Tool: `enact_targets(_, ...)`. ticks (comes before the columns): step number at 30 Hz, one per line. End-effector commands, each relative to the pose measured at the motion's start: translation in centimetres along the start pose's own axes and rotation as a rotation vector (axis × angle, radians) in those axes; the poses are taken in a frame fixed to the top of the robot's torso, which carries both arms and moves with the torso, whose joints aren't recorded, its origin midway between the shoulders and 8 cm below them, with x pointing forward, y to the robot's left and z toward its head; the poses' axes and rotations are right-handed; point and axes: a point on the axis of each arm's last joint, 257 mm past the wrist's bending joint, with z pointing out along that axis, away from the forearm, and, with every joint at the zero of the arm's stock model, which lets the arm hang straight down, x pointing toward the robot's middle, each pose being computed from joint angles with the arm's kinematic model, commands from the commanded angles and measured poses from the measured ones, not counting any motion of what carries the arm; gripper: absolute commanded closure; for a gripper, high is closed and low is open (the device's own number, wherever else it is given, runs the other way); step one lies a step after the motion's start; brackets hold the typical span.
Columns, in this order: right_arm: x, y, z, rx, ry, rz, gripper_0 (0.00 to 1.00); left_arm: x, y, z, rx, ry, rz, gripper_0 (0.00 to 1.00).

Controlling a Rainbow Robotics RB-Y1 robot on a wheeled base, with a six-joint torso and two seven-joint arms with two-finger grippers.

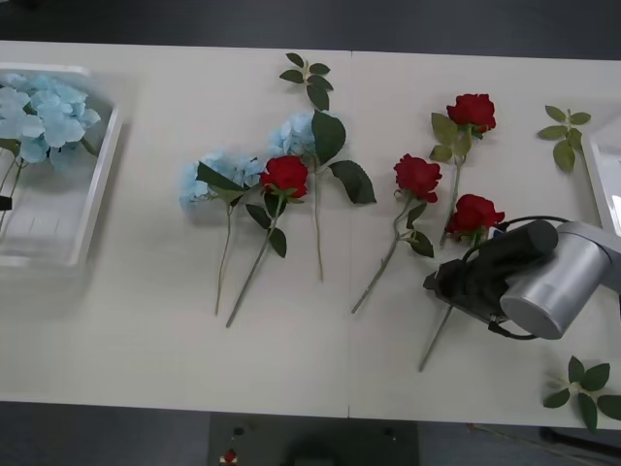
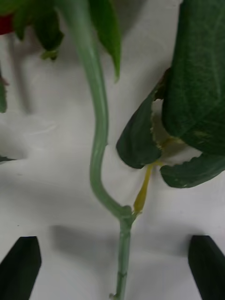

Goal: Put the red flowers into the right box and the blue flowers into the left box

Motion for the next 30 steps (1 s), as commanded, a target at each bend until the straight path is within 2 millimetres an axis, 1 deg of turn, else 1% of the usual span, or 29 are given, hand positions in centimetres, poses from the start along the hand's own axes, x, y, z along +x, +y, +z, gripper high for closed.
enact_targets(1,0.3,-0.2,0.5,0.005,-0.002,0.007,0.77,-4.3,-1.4,-4.8,0.089,-0.054,-0.031,0.35)
enact_targets(2,0.3,-0.3,0.6,0.01,-0.004,-0.001,1.0,-5.0,-2.5,-6.0,0.135,-0.06,-0.034,0.34)
enact_targets(3,0.2,-0.5,0.6,0.013,-0.008,-0.002,1.0,-5.3,-2.8,-6.4,0.15,-0.063,-0.034,0.35)
enact_targets(6,0.2,-0.6,0.6,0.017,-0.009,-0.012,1.0,-6.4,-4.2,-8.9,0.223,-0.076,-0.028,0.35)
enact_targets(7,0.2,-0.7,0.6,0.018,-0.009,-0.011,1.0,-6.5,-4.4,-9.3,0.234,-0.079,-0.027,0.35)
enact_targets(8,0.2,-0.7,0.6,0.018,-0.009,-0.013,1.0,-6.8,-4.8,-10.4,0.261,-0.085,-0.028,0.35)
enact_targets(13,0.1,-0.6,0.6,0.018,-0.013,-0.016,1.0,-8.0,-5.6,-13.7,0.32,-0.116,-0.012,0.35)
enact_targets(15,0.1,-0.7,0.6,0.019,-0.012,-0.016,1.0,-8.0,-6.3,-14.2,0.341,-0.112,0.001,0.35)
enact_targets(17,-0.2,-0.7,0.5,0.02,-0.019,-0.019,1.0,-7.7,-7.6,-14.3,0.378,-0.098,0.016,0.35)
enact_targets(20,-1.5,-0.4,-0.1,0.016,-0.036,-0.024,1.0,-7.3,-9.7,-14.4,0.463,-0.091,0.01,0.35)
enact_targets(22,-3.1,-0.6,-1.5,0.03,-0.042,-0.035,1.0,-7.1,-11.9,-14.6,0.543,-0.091,0.016,0.34)
enact_targets(24,-4.3,-1.0,-2.9,0.053,-0.045,-0.05,1.0,-7.1,-13.1,-15.0,0.588,-0.087,0.031,0.35)
enact_targets(25,-5.5,-1.1,-4.6,0.071,-0.045,-0.059,1.0,-6.9,-14.2,-15.3,0.62,-0.077,0.049,0.35)
enact_targets(27,-7.0,-1.3,-6.7,0.094,-0.045,-0.062,1.0,-6.5,-15.1,-15.6,0.636,-0.049,0.073,0.35)
enact_targets(29,-8.5,-1.1,-8.7,0.099,-0.052,-0.065,1.0,-6.2,-16.2,-15.8,0.64,-0.012,0.09,0.35)
enact_targets(30,-9.7,-1.0,-10.3,0.1,-0.06,-0.059,1.0,-5.9,-17.0,-15.8,0.625,0.026,0.112,0.35)
